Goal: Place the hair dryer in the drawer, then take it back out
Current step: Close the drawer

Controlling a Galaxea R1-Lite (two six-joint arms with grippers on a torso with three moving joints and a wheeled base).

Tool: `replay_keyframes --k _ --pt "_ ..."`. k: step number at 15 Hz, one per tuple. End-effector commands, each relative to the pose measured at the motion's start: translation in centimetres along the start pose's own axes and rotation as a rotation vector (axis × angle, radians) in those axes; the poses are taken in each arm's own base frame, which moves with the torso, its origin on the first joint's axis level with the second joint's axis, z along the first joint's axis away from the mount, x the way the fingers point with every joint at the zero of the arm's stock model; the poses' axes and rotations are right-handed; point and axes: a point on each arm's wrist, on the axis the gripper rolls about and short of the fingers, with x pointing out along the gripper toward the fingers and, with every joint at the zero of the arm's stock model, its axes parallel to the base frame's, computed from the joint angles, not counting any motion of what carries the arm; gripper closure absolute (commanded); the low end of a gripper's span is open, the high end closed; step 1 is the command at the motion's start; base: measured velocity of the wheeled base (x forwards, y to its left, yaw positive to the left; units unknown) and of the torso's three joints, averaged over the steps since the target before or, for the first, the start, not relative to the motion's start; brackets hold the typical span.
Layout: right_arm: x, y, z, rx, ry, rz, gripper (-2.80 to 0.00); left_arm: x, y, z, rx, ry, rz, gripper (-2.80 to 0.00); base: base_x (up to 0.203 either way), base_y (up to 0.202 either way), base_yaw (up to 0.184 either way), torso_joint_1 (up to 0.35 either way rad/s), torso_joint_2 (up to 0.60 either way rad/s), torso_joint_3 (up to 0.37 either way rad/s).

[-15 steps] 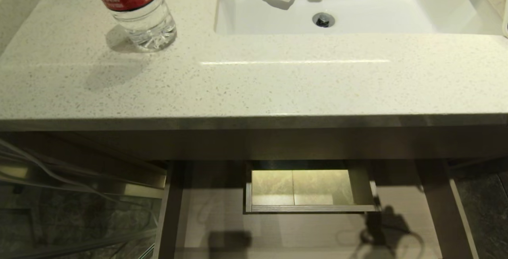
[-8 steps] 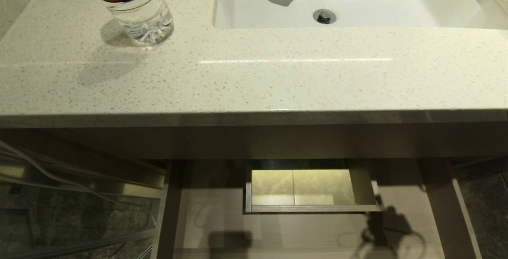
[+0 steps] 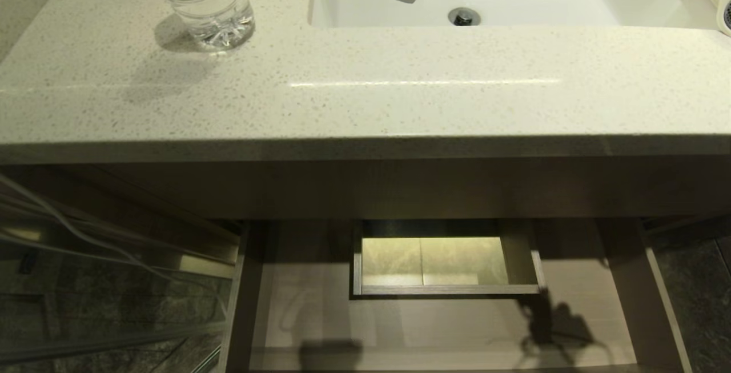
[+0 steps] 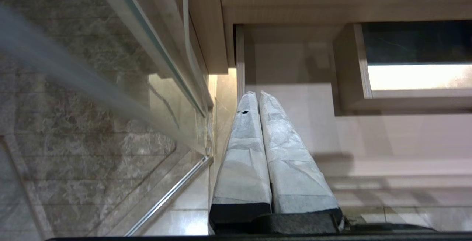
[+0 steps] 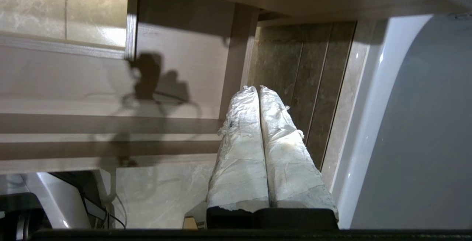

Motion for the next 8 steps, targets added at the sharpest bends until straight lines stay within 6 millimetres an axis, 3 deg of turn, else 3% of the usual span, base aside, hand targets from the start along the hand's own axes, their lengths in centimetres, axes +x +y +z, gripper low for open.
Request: replay_keyframes --k 1,8 --pt "-0.12 0.06 -0.05 -0.003 -0.001 0.001 0.00 0.00 0.00 0.00 0.000 0.000 0.001 0.00 0.000 0.000 0.000 -0.368 0.14 -0.217" --pt "-0.27 0.17 -0.22 -0.003 0.002 0.002 0.00 0.00 0.00 0.00 0.000 0.000 0.001 0.00 0.000 0.000 0.000 -0.379 0.11 -0.272"
